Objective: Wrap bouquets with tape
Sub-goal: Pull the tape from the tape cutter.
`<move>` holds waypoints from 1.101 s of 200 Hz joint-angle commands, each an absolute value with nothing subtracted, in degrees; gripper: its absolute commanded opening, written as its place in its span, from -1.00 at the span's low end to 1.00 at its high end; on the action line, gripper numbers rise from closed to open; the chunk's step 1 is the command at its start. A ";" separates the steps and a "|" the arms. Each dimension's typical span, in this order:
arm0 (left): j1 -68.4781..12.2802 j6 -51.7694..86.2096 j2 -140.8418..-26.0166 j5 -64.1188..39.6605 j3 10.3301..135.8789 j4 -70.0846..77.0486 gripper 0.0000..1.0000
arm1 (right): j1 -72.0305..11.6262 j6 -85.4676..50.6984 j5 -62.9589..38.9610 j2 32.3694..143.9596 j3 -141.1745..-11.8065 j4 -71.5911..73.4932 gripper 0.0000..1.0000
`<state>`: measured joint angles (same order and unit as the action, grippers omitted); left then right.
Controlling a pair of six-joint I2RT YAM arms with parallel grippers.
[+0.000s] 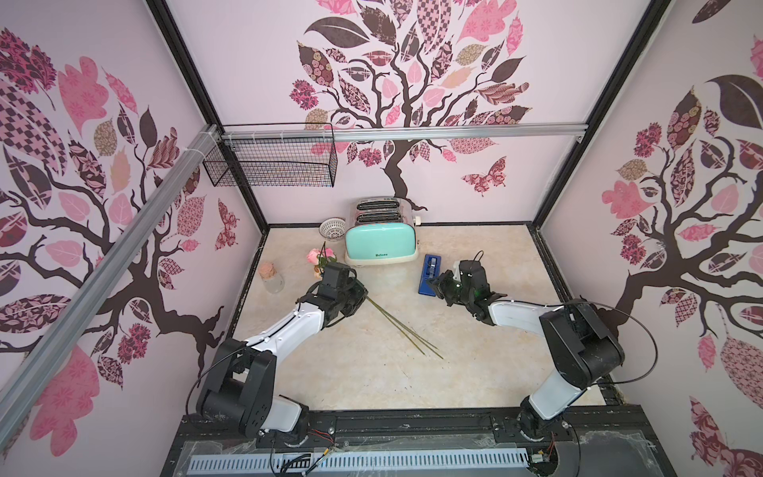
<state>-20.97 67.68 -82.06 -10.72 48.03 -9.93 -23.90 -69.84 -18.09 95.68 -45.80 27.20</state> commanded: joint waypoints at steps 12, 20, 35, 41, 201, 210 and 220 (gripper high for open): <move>-20.65 67.29 -82.33 -10.90 50.03 -9.34 -1.00 | -23.58 -67.68 -20.72 95.79 -50.98 25.95 -1.00; -20.65 67.32 -82.37 -10.90 50.07 -9.33 -1.00 | -23.63 -66.63 -20.83 95.79 -52.46 24.88 -1.00; -20.73 67.57 -82.49 -11.06 49.85 -9.09 -1.00 | -23.64 -66.44 -20.70 95.87 -52.67 25.04 -1.00; -20.72 67.67 -82.60 -11.14 49.99 -9.05 -1.00 | -23.66 -66.45 -20.98 96.11 -52.25 25.34 -1.00; -23.69 76.45 -90.20 -6.08 56.10 -7.70 -1.00 | -23.71 -61.67 -24.02 94.37 -55.98 17.05 -1.00; -24.08 77.77 -91.59 -5.90 56.84 -6.73 -1.00 | -23.62 -61.44 -24.06 93.70 -55.56 17.24 -1.00; -24.17 78.92 -93.18 -5.88 58.27 -6.42 -1.00 | -23.59 -60.53 -24.14 93.06 -55.64 16.43 -1.00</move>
